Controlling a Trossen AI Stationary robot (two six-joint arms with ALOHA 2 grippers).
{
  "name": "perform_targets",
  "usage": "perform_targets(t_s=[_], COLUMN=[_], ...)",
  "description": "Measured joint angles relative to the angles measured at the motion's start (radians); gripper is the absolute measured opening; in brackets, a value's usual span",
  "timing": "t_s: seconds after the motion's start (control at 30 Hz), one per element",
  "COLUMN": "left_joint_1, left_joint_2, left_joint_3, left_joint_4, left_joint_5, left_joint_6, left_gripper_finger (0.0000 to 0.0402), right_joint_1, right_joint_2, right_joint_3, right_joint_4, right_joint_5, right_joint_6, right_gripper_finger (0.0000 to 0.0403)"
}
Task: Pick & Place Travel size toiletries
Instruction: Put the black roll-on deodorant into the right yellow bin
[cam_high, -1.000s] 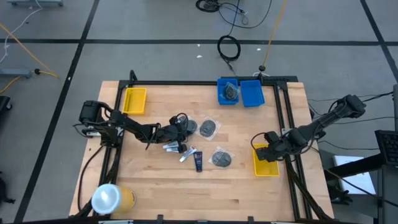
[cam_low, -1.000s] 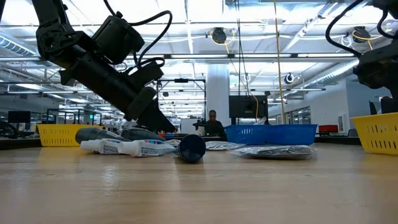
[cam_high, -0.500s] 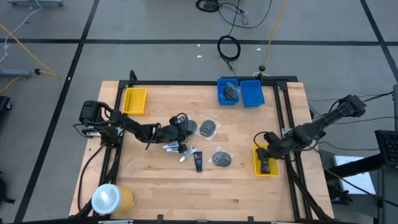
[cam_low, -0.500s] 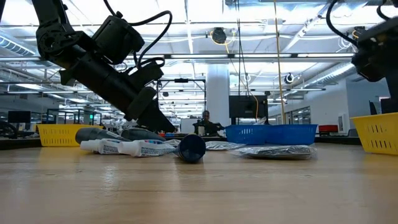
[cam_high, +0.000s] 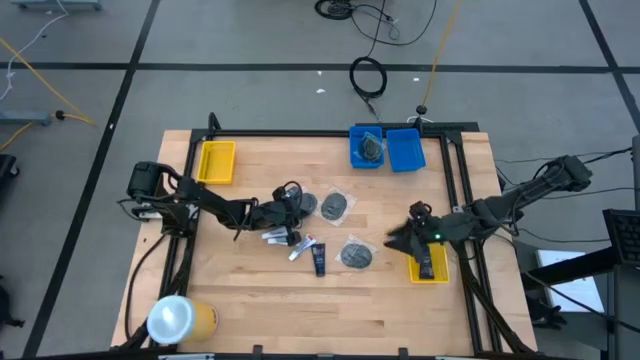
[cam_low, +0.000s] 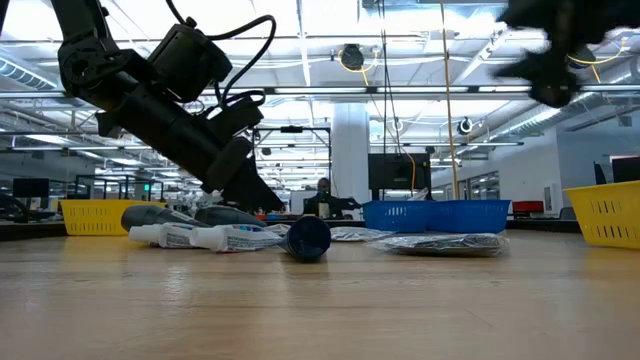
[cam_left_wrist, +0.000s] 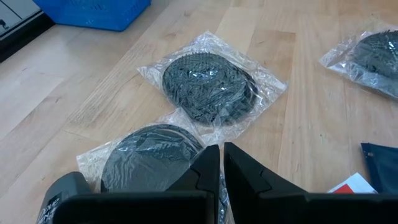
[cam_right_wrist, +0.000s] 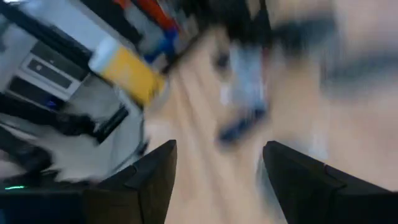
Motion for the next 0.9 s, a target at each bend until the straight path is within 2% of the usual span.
perform_targets(t_s=[0.07,0.13,0.27,0.37,0.47,0.6,0.73,0.83,0.9], left_joint_1=[0.000,0.000,0.000,0.000,-0.001,0.005,0.041,0.076,0.092], left_joint_2=[0.000,0.000,0.000,-0.010,-0.066,-0.207,-0.353,-0.423,-0.434], left_joint_3=[0.000,0.000,0.000,0.000,0.000,0.000,0.001,0.001,0.001], left_joint_4=[0.001,0.001,0.001,-0.018,-0.078,-0.236,-0.441,-0.580,-0.625], left_joint_5=[0.000,0.000,0.000,-0.001,-0.040,-0.100,-0.132,-0.123,-0.092], left_joint_6=[0.000,0.000,0.012,0.039,0.038,-0.013,-0.106,-0.156,-0.190], left_gripper_finger=[0.0026,0.0026,0.0026,0.0026,0.0026,0.0026,0.0026,0.0034,0.0056], right_joint_1=[-0.015,-0.042,-0.121,-0.187,-0.243,-0.282,-0.288,-0.294,-0.296], right_joint_2=[0.034,0.081,0.196,0.295,0.405,0.565,0.719,0.832,0.903], right_joint_3=[-0.033,-0.080,-0.192,-0.249,-0.263,-0.263,-0.262,-0.253,-0.232], right_joint_4=[0.174,0.361,0.680,0.789,0.811,0.919,1.099,1.212,1.252], right_joint_5=[0.062,0.069,0.068,0.068,0.066,0.065,0.065,0.068,0.068], right_joint_6=[-0.232,-0.429,-0.646,-0.674,-0.676,-0.675,-0.679,-0.675,-0.673], right_gripper_finger=[0.0231,0.0231,0.0230,0.0227,0.0227,0.0226,0.0226,0.0226,0.0226])
